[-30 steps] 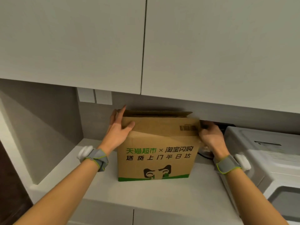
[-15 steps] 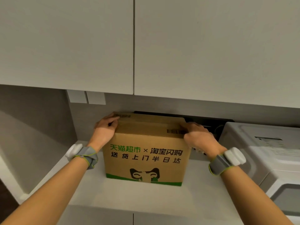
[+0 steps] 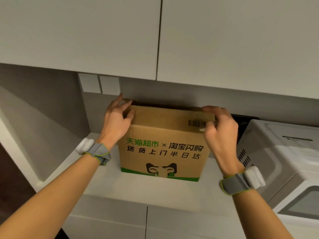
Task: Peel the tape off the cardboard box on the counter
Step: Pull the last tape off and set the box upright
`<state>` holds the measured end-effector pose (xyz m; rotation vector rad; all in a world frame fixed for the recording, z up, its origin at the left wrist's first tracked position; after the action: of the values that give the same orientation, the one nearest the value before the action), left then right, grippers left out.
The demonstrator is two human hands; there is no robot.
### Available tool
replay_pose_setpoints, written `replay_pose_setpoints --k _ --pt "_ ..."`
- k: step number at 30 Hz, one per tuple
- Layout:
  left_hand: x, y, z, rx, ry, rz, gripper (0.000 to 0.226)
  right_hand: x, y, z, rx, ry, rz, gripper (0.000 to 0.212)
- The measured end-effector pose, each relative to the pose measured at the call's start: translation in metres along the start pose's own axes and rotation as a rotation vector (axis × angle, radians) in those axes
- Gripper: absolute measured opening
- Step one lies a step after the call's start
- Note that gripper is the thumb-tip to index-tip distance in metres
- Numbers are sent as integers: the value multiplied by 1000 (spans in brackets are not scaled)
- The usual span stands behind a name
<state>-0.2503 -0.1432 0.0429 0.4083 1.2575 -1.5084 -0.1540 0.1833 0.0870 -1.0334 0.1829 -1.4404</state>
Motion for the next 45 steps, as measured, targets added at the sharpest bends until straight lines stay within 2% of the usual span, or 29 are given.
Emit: replay_pose_setpoints --k 2,5,7,9,11,14,18,23,29,32,35,37,41,45 --pt "-28 13 3 -33 21 -134 42 15 6 -9 15 -265 -7 43" --pt "-63 56 -1 -59 181 -264 31 30 19 -39 153 -638 -110 41" --pt "-66 89 -16 31 383 -190 27 40 31 -57 226 -761 -169 42" --pt "-59 116 -43 198 557 0 29 47 43 -72 269 -818 -221 41" --pt "-44 136 -58 255 696 161 31 49 57 -89 293 -832 -281 41" --pt "-26 145 -56 157 805 262 25 48 75 -107 321 -827 -373 41" --pt "-4 157 -51 88 813 341 16 62 106 -126 399 -826 -374 37" --pt "14 166 -37 -7 830 370 10 77 132 -143 489 -738 -254 49" --pt "47 173 -21 -37 727 462 6 95 164 -165 666 -795 -344 65" --pt "62 176 -6 -57 645 457 22 113 176 -183 715 -980 -381 65" --pt "76 178 9 -68 640 457 42 120 181 -192 729 -1246 -461 53" --pt "89 179 22 -68 665 475 40 127 188 -197 762 -1328 -490 52" --pt "109 182 42 -79 722 525 19 130 201 -207 692 -1161 -441 53" --pt "134 195 69 -121 783 591 15 146 214 -210 588 -916 -361 34"
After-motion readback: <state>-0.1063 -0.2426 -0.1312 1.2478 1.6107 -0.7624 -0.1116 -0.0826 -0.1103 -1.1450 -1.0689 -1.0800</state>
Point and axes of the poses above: each hand's wrist, its own y-axis away from the middle knuckle, its own z-axis out of the back of the hand, x = y × z, the point moved 9 cm from there along -y, towards the middle knuckle, and after that the axes turned 14 degrees about y, right-handed, at the moved point
